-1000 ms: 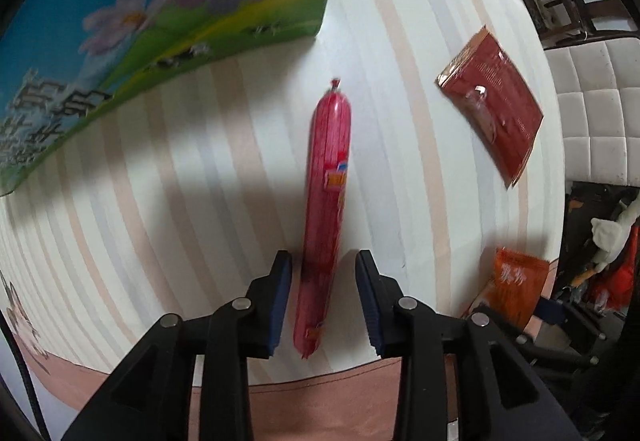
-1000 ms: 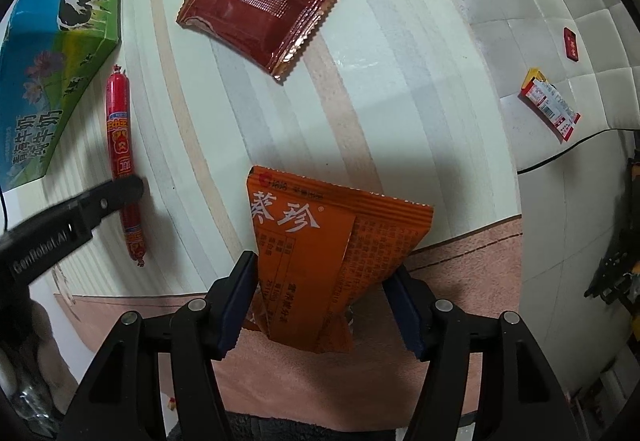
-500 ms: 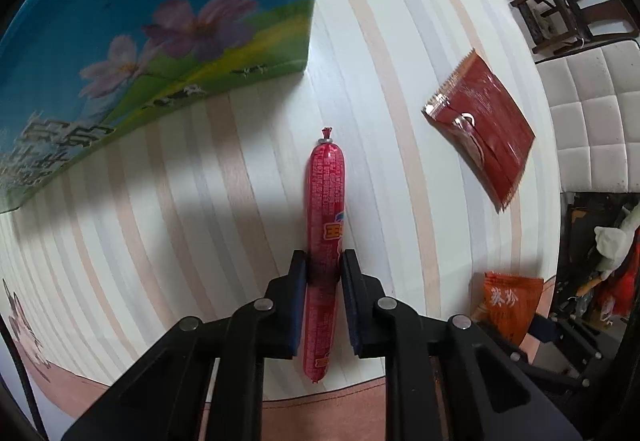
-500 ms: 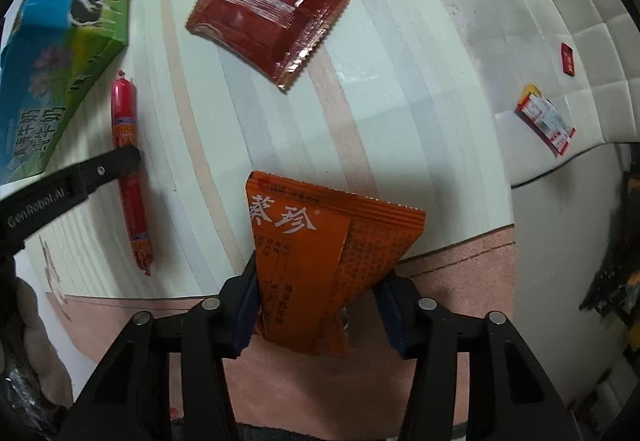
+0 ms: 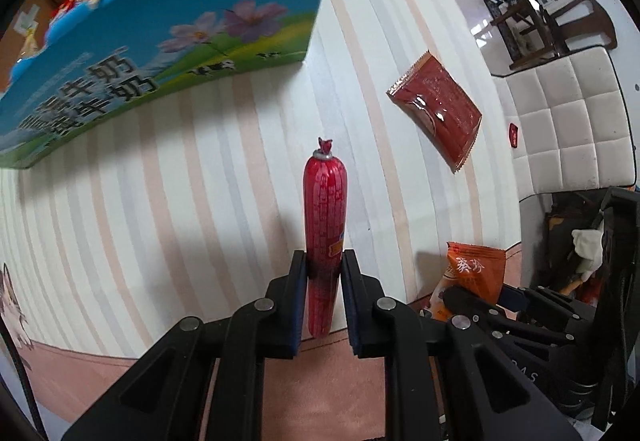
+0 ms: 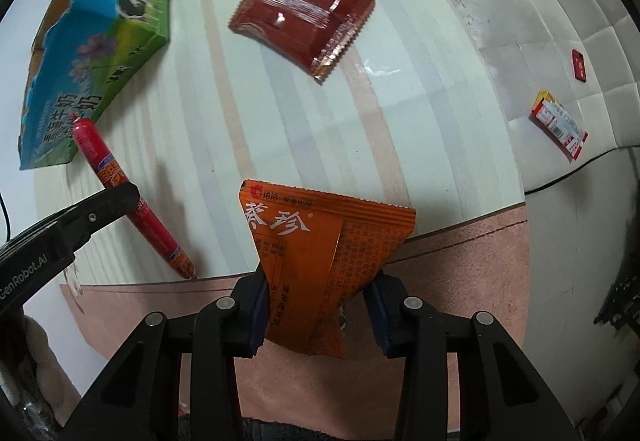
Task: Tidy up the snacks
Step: 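Carry the sausage and orange packet over the box and lower them inside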
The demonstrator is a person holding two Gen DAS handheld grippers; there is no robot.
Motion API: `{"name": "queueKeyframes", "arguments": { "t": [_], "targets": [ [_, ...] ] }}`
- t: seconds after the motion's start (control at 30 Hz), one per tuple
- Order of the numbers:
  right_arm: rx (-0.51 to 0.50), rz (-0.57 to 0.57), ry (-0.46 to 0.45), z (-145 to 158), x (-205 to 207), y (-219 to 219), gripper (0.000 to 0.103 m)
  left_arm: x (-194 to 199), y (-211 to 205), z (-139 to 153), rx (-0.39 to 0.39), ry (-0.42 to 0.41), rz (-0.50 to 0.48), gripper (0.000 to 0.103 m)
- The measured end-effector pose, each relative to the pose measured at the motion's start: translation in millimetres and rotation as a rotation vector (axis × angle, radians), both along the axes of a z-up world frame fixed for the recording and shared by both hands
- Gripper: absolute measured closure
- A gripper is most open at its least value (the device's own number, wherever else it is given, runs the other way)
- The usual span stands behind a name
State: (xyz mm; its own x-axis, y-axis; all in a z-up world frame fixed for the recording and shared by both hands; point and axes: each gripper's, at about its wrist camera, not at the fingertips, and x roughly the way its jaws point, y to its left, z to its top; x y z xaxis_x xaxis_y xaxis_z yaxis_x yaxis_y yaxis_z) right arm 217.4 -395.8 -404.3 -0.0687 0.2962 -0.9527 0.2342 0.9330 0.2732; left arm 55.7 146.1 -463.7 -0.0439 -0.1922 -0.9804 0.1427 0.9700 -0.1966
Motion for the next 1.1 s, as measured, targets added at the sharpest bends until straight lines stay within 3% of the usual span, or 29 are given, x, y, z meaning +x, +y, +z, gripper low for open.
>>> {"name": "queueKeyframes", "arguments": {
  "t": [0.27, 0.53, 0.8, 0.97, 1.1],
  "targets": [
    [-0.006, 0.046, -0.064, 28, 1, 17, 0.060, -4, -9, 9, -0.035, -0.041, 0.040, 0.088],
    [0.003, 0.094, -0.143, 66, 11, 36, 0.060, -4, -16, 39, -0.076, -0.126, 0.065, 0.088],
    [0.051, 0.124, -0.275, 137, 48, 53, 0.060, 15, -4, 107, -0.122, -0.249, 0.070, 0.089],
    [0.069, 0.160, -0.372, 187, 90, 75, 0.060, 50, 18, 153, -0.144, -0.329, 0.110, 0.088],
    [0.064, 0.199, -0.411, 209, 127, 99, 0.060, 88, 44, 176, -0.111, -0.368, 0.134, 0.088]
  ]
}}
